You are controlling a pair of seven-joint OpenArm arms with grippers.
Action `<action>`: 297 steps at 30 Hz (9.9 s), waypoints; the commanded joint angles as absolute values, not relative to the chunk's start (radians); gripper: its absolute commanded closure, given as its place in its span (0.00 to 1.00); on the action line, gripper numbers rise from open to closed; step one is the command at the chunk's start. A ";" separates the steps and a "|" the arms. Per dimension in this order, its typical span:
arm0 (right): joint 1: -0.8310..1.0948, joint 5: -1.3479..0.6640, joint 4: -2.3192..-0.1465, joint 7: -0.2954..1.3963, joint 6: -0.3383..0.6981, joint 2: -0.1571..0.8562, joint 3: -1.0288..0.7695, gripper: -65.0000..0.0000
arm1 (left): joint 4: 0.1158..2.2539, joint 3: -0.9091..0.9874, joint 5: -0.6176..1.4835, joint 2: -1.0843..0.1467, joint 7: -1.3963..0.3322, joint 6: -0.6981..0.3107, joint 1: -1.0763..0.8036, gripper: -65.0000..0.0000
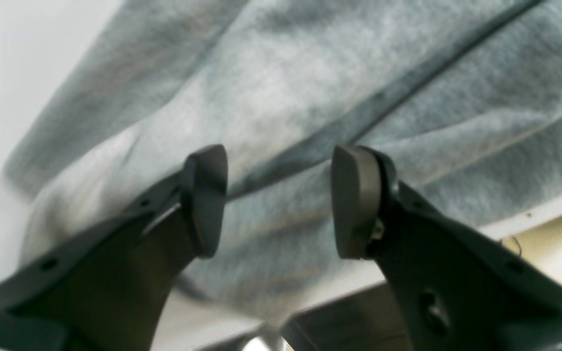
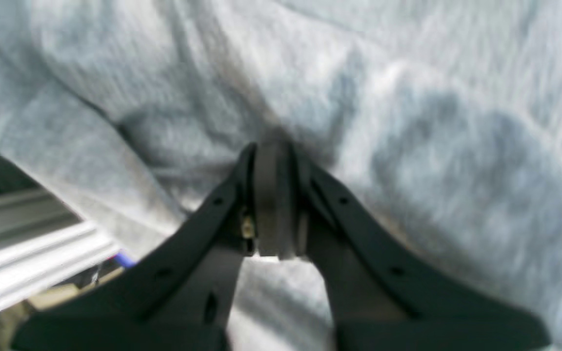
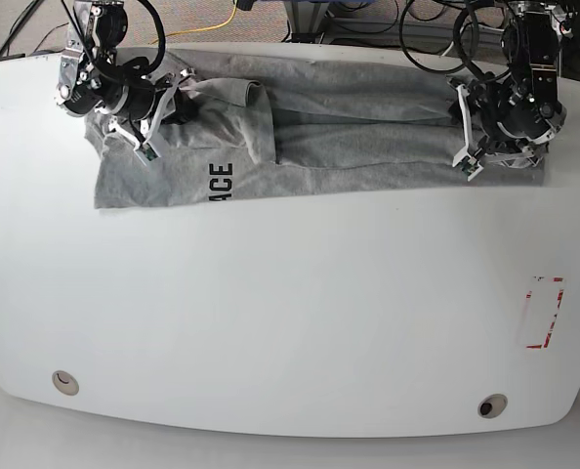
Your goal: Layout the t-shirt on the table in an organized manner, then fold the t-shirt properly
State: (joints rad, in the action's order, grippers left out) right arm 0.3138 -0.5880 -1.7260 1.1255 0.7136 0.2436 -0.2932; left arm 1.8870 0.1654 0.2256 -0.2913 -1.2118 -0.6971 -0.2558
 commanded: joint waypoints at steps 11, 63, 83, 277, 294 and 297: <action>0.217 -0.435 -1.461 0.960 0.698 0.326 -0.300 0.92 | 1.504 -0.085 0.229 -0.302 -1.087 -0.698 0.079 0.53; 0.206 -0.430 -1.649 1.021 0.698 0.269 -0.378 0.92 | 1.773 0.243 0.239 -0.219 -1.297 -0.698 0.042 0.37; 0.208 -0.430 -1.649 1.021 0.698 0.257 -0.378 0.92 | 1.742 0.314 0.355 -0.206 -1.288 -0.698 -0.024 0.37; 0.188 -0.430 -1.570 1.020 0.698 0.255 -0.383 0.92 | 1.380 0.456 0.785 -0.366 -1.308 -0.698 -0.030 0.96; 0.186 -0.429 -1.569 1.020 0.698 0.257 -0.381 0.92 | 1.422 0.456 0.788 -0.479 -1.313 -0.698 -0.030 0.96; 0.186 -0.429 -1.569 1.020 0.698 0.259 -0.381 0.92 | 1.426 0.455 0.789 -0.504 -1.313 -0.698 -0.028 0.95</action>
